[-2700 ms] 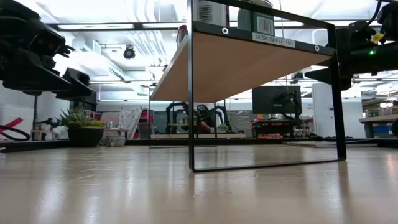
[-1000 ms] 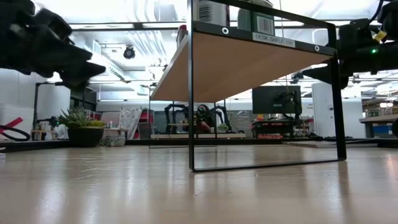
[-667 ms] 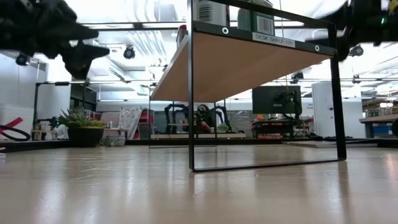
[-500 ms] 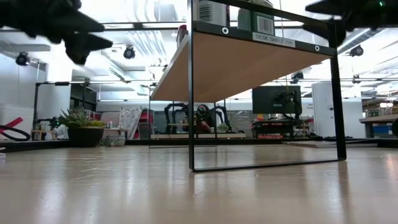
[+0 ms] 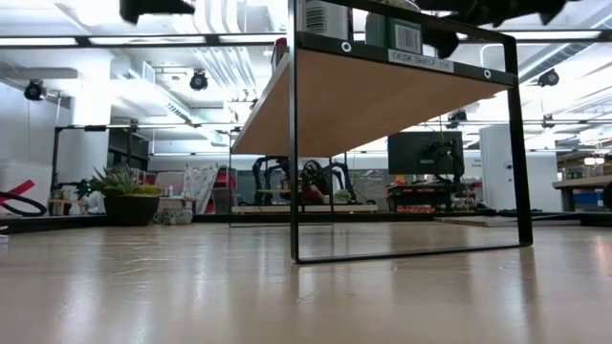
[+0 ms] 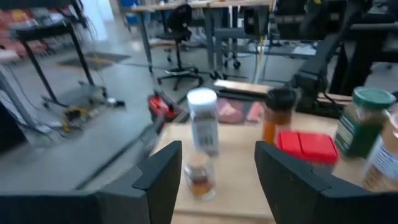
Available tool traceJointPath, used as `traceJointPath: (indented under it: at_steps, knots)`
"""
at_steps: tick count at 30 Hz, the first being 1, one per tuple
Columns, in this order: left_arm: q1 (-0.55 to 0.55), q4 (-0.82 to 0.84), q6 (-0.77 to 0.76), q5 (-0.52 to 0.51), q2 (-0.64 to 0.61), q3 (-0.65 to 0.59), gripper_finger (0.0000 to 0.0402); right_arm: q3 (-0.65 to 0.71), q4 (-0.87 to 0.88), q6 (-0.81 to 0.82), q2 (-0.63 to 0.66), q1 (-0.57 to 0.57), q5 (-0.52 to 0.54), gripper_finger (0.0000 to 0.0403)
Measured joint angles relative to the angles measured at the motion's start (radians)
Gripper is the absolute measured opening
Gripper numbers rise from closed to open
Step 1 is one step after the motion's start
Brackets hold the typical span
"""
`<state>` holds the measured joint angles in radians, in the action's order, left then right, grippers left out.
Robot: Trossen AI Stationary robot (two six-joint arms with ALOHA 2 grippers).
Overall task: Shelf spices
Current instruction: Remove the black seasoning bottle from the shelf
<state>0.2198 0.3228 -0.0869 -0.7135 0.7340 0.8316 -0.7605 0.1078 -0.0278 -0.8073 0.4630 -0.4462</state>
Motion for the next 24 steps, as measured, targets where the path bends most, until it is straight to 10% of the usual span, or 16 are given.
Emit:
traceJointPath:
  at_steps: [24]
  knots:
    - [-0.214, -0.033, 0.112, 0.151, 0.117, 0.075, 0.0192, -0.154, 0.095, -0.142, -0.296, -0.103, -0.009, 0.0341]
